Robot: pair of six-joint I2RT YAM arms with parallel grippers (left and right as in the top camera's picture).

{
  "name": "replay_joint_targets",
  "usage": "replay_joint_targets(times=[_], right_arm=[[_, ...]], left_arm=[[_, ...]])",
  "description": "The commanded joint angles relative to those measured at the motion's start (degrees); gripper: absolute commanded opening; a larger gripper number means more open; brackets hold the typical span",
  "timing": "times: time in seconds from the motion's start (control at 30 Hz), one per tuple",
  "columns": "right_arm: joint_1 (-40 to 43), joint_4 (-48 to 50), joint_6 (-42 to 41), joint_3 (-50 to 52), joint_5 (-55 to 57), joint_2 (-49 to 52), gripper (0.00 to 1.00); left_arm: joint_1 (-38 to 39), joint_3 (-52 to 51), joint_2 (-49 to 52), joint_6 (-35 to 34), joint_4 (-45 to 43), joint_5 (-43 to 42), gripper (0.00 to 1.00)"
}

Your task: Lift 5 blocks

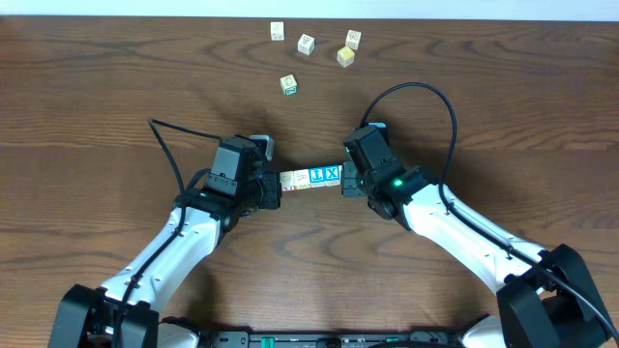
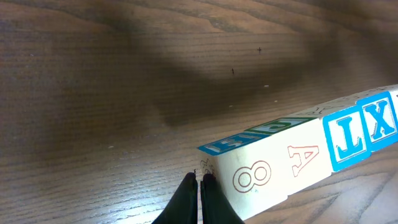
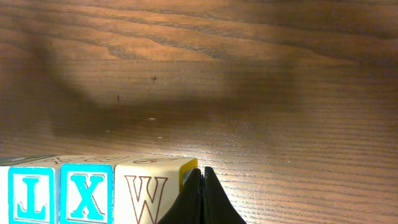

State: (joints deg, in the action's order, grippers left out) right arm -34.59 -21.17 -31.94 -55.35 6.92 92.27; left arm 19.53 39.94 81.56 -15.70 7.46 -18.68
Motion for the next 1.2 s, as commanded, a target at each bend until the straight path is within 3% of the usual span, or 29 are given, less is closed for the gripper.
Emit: replay_joint_targets(times=[0.0, 1.17], right_arm=[[-5.6, 2.6, -0.3, -2.7, -15.3, 0.4, 0.01], [-5.6, 3.7, -0.7, -2.7, -15.6, 2.3, 0.01]], left_arm=[[4.1, 2.3, -0.2, -0.1, -2.0, -13.7, 0.07], [4.1, 2.2, 4.0, -0.9, -3.4, -13.7, 0.08]])
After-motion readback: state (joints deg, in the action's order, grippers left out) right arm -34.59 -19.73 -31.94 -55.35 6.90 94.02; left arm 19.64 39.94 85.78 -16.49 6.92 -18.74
